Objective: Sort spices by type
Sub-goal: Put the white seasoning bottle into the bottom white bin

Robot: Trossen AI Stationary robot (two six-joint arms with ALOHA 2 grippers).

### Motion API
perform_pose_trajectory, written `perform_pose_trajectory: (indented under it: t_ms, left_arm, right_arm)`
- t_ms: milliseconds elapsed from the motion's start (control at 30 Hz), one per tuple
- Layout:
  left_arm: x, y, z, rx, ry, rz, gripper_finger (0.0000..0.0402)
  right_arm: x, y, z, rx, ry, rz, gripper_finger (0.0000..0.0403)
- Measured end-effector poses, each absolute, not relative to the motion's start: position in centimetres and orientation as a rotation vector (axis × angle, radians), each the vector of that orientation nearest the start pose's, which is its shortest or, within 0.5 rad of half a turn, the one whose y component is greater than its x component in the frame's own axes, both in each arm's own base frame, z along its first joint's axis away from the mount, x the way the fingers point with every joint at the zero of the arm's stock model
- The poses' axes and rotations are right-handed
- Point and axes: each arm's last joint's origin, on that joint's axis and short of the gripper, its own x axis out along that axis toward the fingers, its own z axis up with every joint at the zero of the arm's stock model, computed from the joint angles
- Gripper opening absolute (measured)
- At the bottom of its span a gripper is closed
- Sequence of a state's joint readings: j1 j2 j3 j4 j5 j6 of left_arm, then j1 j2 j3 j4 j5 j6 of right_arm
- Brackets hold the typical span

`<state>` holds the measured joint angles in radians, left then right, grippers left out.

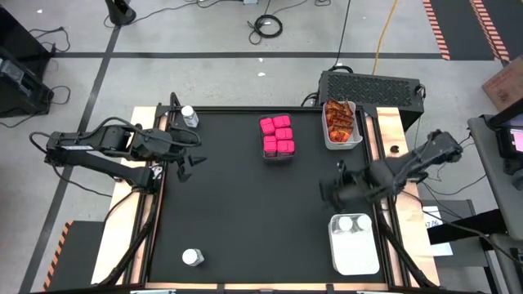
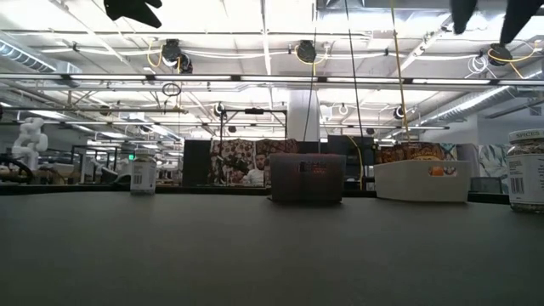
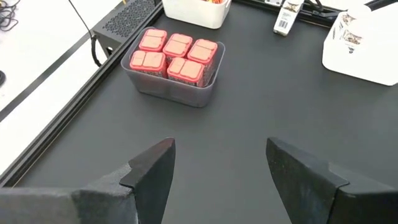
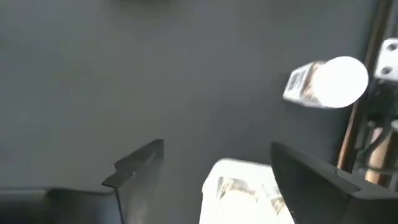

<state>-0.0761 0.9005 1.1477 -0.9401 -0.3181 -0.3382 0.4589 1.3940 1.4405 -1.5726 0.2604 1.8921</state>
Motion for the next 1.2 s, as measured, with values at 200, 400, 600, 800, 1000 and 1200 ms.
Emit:
perform_pose_trajectory:
  t_ms: [200, 400, 600, 800, 1000, 1200]
  left_arm:
    - [15.2, -0.3, 36.8, -0.185, 0.634, 0.342, 0.0253]
    - [15.2, -0.3, 36.7, -0.185, 0.636, 0.343, 0.0253]
    - [15.2, -0.3, 36.7, -0.184, 0.637, 0.343, 0.0253]
    - [15.2, -0.3, 36.7, -0.184, 0.637, 0.343, 0.0253]
    - [15.2, -0.3, 36.7, -0.184, 0.637, 0.343, 0.0253]
    - [15.2, -0.3, 36.7, -0.184, 0.637, 0.343, 0.0253]
  right_arm:
    - [18.9, 5.5, 32.5, 1.074, 1.095, -1.189, 0.0326]
    - [16.5, 3.8, 28.8, 1.119, 1.253, -1.301, 0.0345]
    - [15.3, 3.0, 26.2, 1.174, 1.220, -1.325, 0.0345]
    - [14.9, 2.5, 24.0, 1.230, 1.175, -1.363, 0.0345]
    - [14.6, 2.2, 22.8, 1.225, 1.136, -1.432, 0.0345]
    - [15.0, 2.1, 22.6, 1.219, 1.098, -1.388, 0.0328]
